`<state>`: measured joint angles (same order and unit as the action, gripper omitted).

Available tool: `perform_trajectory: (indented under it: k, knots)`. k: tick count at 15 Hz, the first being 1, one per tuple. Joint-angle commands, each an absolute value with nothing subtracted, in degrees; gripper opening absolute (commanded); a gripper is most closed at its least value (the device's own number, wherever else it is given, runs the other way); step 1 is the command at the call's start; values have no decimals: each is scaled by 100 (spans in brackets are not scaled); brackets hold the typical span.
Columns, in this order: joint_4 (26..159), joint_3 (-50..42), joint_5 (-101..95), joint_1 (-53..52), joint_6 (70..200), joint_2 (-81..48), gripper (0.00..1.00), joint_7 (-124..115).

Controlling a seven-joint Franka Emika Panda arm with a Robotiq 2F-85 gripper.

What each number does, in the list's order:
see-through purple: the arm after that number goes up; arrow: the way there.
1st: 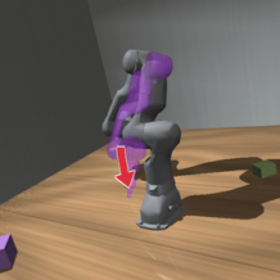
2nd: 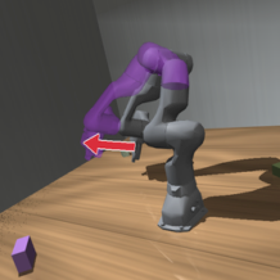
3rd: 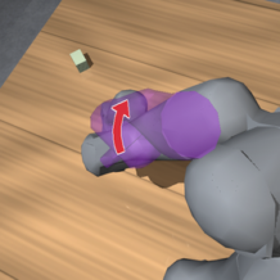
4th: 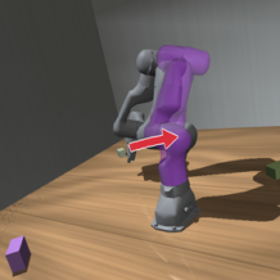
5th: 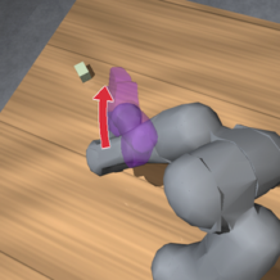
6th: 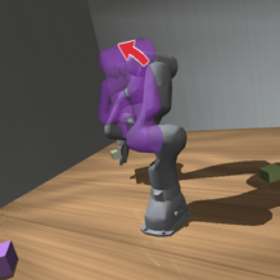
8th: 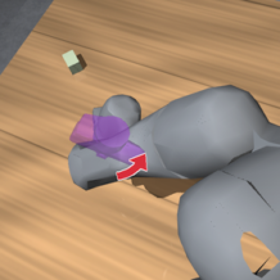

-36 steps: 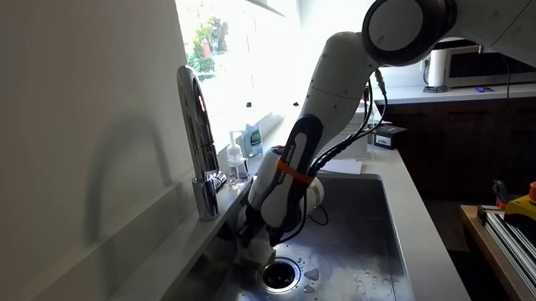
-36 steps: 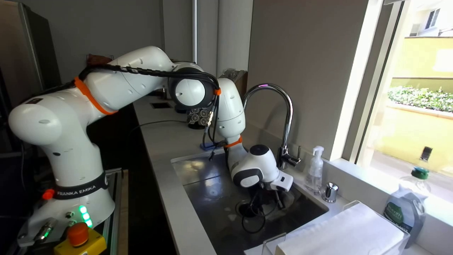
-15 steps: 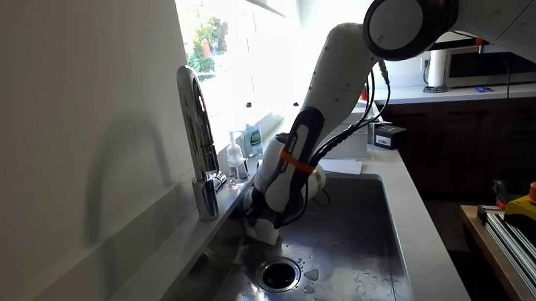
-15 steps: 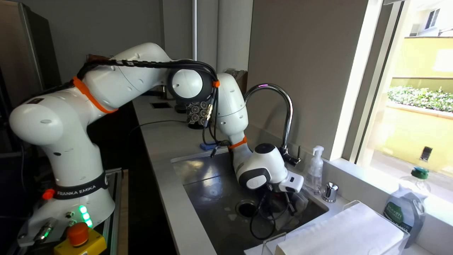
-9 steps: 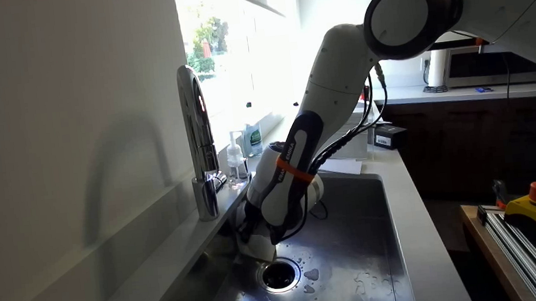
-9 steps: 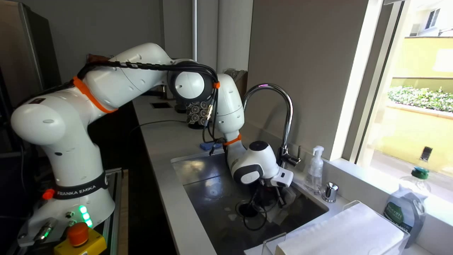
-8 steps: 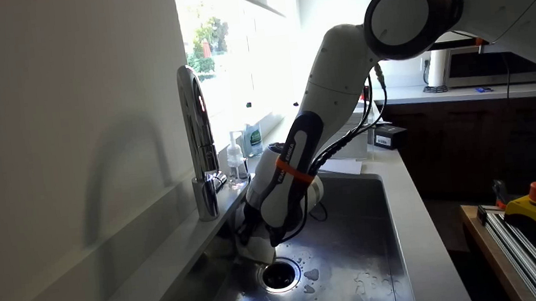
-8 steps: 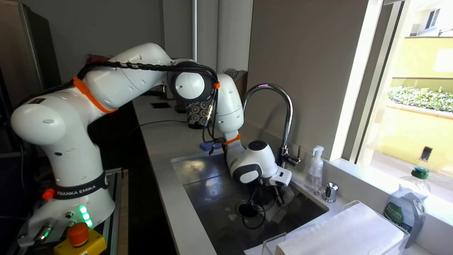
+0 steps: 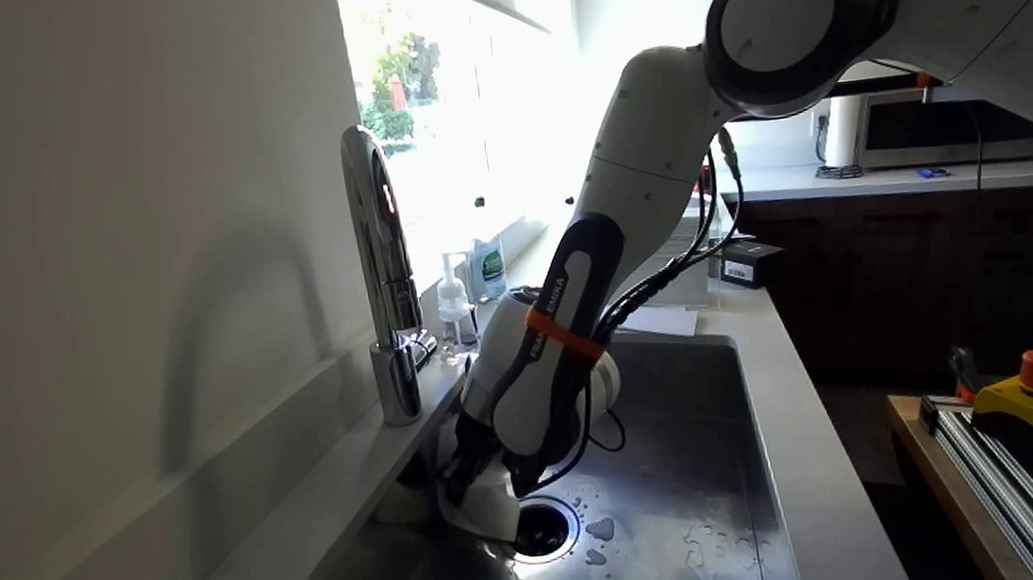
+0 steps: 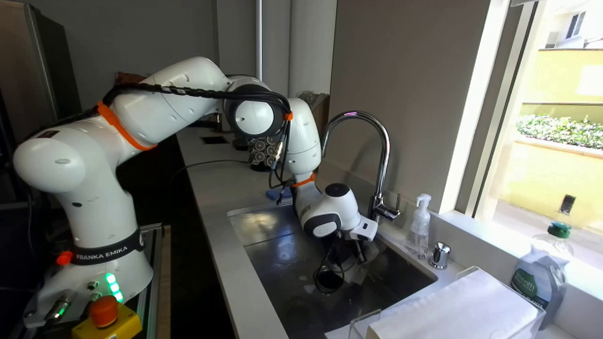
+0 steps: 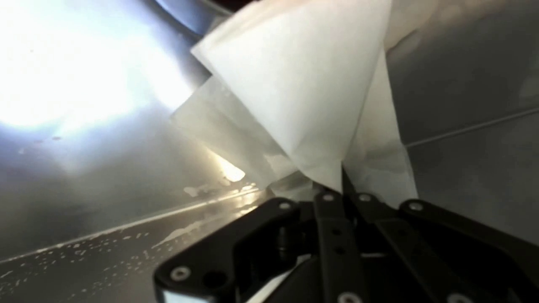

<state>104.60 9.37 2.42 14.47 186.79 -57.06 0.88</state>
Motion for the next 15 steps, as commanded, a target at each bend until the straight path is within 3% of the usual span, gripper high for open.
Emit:
perform_trajectory:
  k: [1, 15]
  knots:
    - [10697, 1280, 73, 1665, 18482, -5566, 0, 189]
    - [9859, -73, 279, 1312, 18609, -5882, 0, -2]
